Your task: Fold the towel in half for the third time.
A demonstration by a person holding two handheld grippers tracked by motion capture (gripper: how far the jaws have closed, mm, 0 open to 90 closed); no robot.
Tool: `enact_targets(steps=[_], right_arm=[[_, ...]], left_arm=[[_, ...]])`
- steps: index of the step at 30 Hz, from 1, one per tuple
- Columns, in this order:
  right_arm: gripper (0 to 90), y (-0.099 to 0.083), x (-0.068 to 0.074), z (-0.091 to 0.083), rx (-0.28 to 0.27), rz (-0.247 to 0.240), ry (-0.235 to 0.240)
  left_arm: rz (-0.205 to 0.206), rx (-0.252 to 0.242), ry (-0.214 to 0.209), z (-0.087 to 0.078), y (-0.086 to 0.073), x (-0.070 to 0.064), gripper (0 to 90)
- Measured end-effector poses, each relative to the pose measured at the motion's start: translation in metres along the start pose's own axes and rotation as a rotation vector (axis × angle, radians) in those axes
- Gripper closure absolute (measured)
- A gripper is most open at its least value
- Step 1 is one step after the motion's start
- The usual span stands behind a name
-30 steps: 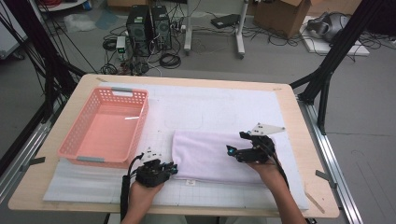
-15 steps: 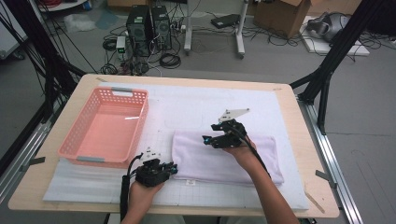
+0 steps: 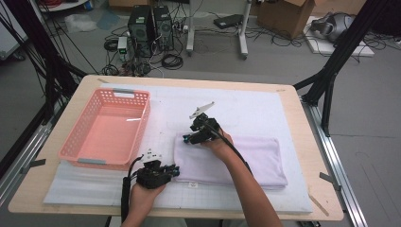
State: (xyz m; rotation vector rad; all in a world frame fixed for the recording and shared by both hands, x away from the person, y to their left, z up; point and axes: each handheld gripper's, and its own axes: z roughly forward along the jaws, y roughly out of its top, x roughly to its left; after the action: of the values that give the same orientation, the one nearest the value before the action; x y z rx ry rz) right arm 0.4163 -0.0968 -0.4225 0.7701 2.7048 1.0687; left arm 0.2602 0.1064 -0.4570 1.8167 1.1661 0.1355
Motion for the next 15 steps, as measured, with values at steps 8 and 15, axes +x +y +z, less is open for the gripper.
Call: enact_targets(steps=[8, 15], right_arm=[[56.1, 0.005, -0.004, 0.018, 0.051, 0.021, 0.051], [78.0, 0.007, -0.003, 0.016, 0.065, 0.012, 0.086]], left_arm=[[-0.014, 0.003, -0.004, 0.000, 0.000, 0.001, 78.5], [-0.027, 0.001, -0.015, -0.004, 0.001, 0.003, 82.2]])
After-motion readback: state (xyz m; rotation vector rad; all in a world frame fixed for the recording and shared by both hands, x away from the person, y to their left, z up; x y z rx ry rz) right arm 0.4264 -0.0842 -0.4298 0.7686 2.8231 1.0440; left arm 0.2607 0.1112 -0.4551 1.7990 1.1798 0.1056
